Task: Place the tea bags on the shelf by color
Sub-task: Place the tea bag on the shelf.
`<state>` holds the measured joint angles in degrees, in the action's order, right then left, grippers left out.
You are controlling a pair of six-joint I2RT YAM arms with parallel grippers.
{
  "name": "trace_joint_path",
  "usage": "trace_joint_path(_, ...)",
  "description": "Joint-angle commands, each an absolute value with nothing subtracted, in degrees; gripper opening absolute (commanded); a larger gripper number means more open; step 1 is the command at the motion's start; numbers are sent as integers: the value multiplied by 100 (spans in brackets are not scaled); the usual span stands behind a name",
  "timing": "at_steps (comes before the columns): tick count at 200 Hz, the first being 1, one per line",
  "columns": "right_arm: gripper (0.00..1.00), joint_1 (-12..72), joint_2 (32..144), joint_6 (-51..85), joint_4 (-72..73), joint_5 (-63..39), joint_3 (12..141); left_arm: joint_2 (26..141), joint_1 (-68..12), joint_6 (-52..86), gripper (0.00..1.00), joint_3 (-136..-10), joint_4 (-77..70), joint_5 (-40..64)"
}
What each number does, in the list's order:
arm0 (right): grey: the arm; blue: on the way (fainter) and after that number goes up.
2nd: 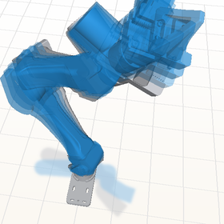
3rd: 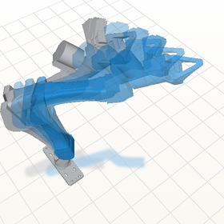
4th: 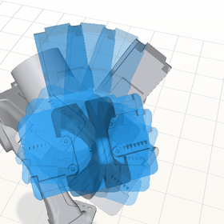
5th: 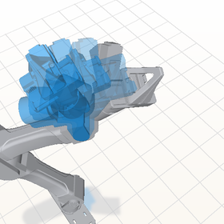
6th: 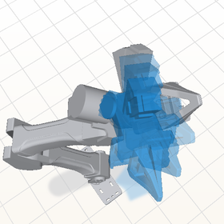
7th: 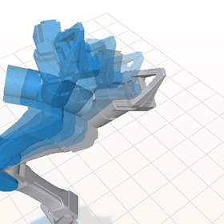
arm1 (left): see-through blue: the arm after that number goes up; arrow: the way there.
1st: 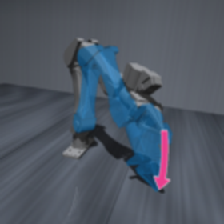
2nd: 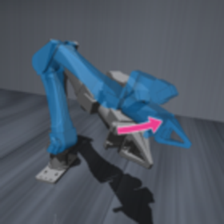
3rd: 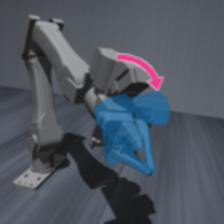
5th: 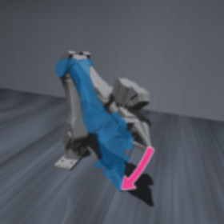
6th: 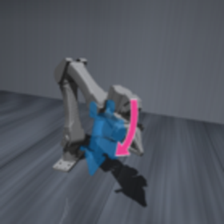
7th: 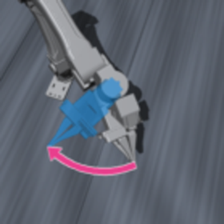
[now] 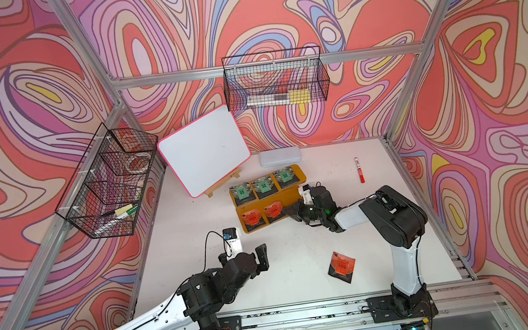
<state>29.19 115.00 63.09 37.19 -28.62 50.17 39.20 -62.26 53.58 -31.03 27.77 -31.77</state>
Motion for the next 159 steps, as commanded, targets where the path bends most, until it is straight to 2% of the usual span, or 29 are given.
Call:
trace_joint_path(1, 0, 2883, 11649, 6280, 3582, -2951, 5167, 3841, -6192, 5370, 99, -3015, 2931, -3287)
trace_joint_path(159, 0, 2884, 11907, 6363, 3412, -2952, 5436, 3727, -6161, 5388, 99, -2816, 2957, -3296)
